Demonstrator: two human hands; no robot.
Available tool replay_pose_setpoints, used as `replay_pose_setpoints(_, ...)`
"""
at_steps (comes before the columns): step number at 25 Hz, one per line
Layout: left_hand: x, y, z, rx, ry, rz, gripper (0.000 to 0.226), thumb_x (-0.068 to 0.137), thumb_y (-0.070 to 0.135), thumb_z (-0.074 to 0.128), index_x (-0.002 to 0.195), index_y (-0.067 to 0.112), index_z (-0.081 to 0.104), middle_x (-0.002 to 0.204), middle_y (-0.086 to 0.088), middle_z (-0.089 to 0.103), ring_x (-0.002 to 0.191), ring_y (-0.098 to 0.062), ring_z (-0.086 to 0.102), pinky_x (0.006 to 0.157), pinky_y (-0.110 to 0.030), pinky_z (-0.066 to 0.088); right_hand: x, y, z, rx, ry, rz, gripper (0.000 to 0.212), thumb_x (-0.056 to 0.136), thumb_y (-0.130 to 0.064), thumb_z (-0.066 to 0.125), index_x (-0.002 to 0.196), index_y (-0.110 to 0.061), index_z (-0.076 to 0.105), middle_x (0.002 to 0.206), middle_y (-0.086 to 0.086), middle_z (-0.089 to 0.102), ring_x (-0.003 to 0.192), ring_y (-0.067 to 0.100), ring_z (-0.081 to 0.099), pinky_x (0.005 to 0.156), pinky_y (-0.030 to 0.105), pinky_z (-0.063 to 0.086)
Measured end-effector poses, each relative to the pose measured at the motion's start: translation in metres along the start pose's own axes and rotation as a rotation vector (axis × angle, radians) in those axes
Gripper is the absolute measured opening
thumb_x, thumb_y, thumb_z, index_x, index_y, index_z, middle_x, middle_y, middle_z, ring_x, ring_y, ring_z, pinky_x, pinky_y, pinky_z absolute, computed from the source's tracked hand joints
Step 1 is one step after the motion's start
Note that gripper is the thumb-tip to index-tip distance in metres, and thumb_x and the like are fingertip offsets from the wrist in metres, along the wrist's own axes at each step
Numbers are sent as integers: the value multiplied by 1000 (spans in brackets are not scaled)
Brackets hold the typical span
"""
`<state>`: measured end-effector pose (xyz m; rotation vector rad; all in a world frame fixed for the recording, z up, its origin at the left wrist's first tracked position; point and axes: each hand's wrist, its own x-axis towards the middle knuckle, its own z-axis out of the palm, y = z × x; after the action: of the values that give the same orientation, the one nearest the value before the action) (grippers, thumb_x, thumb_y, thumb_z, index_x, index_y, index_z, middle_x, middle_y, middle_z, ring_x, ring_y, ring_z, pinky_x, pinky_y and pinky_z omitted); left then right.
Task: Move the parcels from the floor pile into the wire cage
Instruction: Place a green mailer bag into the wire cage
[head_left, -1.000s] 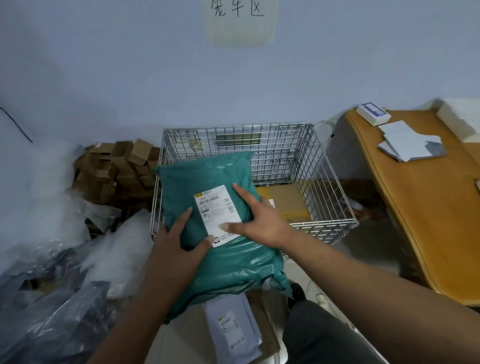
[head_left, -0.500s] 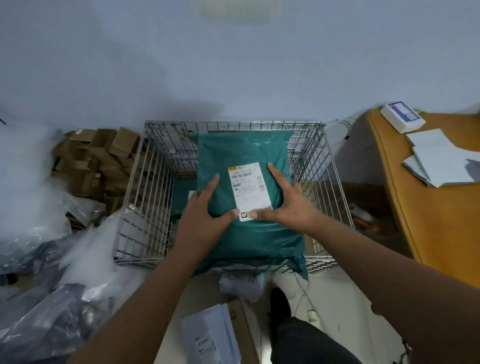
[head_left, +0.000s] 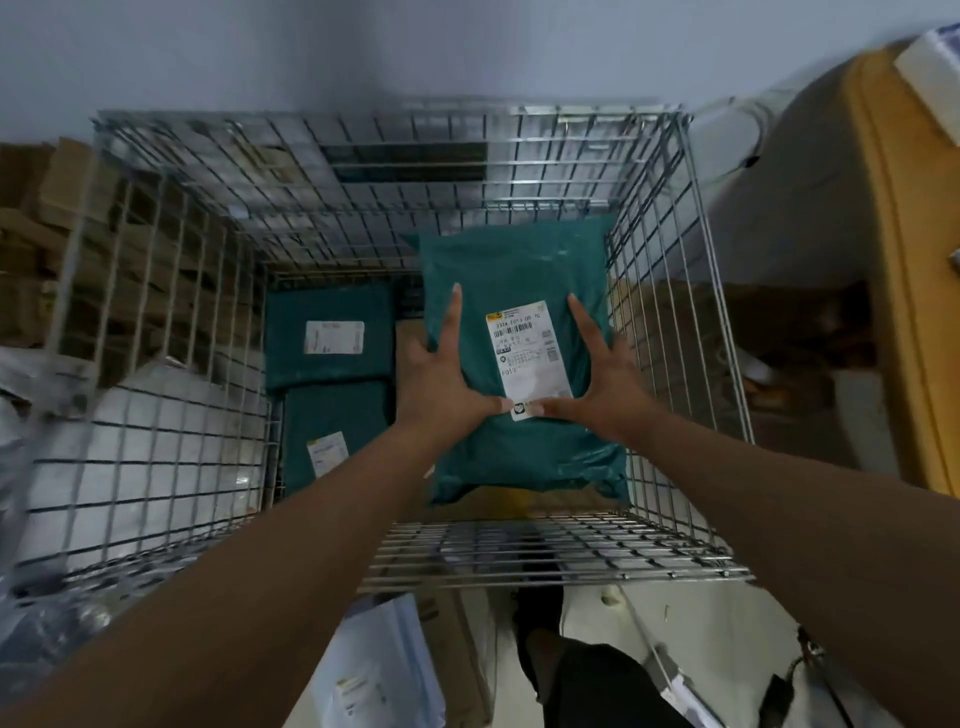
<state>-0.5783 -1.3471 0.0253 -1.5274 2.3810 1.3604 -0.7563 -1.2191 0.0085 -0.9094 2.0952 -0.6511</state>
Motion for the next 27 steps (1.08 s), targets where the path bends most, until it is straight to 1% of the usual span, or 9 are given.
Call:
replay_pose_setpoints(2,25,-13,29,13,-54,-25,149,58,38,98,144,67,-21,140,-20,30,114,-35,55,92,-37,52,18,36,18,23,5,31,139,58,-50,96,151,-65,-7,165,9,7,153,34,19,119,45,27)
replay_pose_setpoints(4,45,-23,57,45,-104,-46,148,61,37,97,148,62,-20,134,-18,34,84,-12,48,70,-17,42,31,66,32,31,0,75,140,59,-48,96,150,-65,-8,164,9,7,152,33,20,120,43,27)
replay_pose_setpoints(6,60,-30,87,64,-145,-74,147,63,34,96,149,61,-19,132,-16,32,73,-5,40,60,-14,35,43,95,42,2,-11,114,141,60,-47,96,151,-63,-10,163,11,8,151,36,23,121,46,29)
replay_pose_setpoints(11,79,-51,154,31,-230,-168,147,64,29,96,148,62,-20,138,-16,27,78,-9,47,82,-27,46,63,147,58,-93,-31,233,138,67,-39,94,153,-58,-12,156,15,13,144,42,30,117,52,33)
replay_pose_setpoints(15,87,-66,191,88,-250,-216,148,62,35,96,147,62,-22,153,-28,20,122,-37,54,100,-40,49,70,172,69,-113,-62,297,140,66,-34,95,153,-59,-12,157,17,13,142,42,32,117,51,35)
replay_pose_setpoints(18,90,-79,214,72,-270,-212,148,60,39,95,143,67,-25,136,-27,42,92,-36,64,90,-48,58,69,193,78,-121,-47,324,139,66,-34,95,153,-59,-11,159,17,11,144,41,32,117,51,35)
replay_pose_setpoints(20,89,-81,224,93,-283,-192,146,61,40,94,143,66,-25,138,-27,37,78,-26,61,85,-44,59,65,204,83,-135,-35,337,138,67,-37,94,153,-59,-11,161,19,9,145,43,29,118,52,33)
replay_pose_setpoints(25,87,-80,237,204,-327,-144,134,76,38,86,154,46,-22,149,-28,16,118,-42,50,104,-45,49,66,218,88,-125,-9,364,134,66,-37,94,155,-56,-3,163,15,7,148,41,24,120,51,31)
replay_pose_setpoints(27,86,-79,237,250,-371,-145,127,81,38,82,155,45,-21,152,-30,10,119,-42,50,102,-43,50,65,215,90,-151,11,379,129,68,-36,93,157,-53,1,165,15,4,150,40,21,121,51,30)
